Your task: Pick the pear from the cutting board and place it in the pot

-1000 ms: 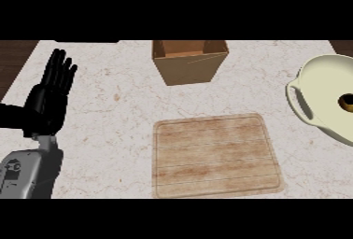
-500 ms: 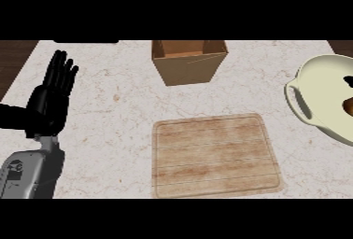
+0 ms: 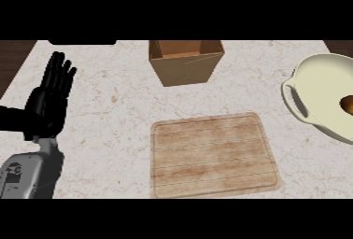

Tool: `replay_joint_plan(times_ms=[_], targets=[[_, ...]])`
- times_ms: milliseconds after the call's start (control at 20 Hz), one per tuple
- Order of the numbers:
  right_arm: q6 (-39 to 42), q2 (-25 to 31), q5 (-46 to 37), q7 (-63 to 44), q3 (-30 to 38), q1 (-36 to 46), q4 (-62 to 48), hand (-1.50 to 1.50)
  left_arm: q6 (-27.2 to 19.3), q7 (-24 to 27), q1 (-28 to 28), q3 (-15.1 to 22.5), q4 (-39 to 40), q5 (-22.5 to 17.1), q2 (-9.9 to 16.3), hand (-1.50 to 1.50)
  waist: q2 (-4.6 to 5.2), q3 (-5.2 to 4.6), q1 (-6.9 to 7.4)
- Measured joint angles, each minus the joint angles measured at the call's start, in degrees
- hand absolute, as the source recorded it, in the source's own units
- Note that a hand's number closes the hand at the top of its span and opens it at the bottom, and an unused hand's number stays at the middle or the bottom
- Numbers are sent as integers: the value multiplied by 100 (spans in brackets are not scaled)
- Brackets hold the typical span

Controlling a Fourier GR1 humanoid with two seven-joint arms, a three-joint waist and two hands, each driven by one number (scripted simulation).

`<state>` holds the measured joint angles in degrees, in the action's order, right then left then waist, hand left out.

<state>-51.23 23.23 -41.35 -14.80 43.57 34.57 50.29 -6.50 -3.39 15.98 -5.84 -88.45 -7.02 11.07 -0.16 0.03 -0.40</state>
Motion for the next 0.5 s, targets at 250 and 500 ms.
replay_joint_plan(times_ms=[250,500], targets=[[113,-287,700,275,59,-945,1348,-150,81,117,-106,-52,33,-16,17,0,-10,-4,-40],[293,-613,1358,505,156,-2008,2571,-150,117,32,-136,-86,-84,-34,48,0,-8,-5,-35]])
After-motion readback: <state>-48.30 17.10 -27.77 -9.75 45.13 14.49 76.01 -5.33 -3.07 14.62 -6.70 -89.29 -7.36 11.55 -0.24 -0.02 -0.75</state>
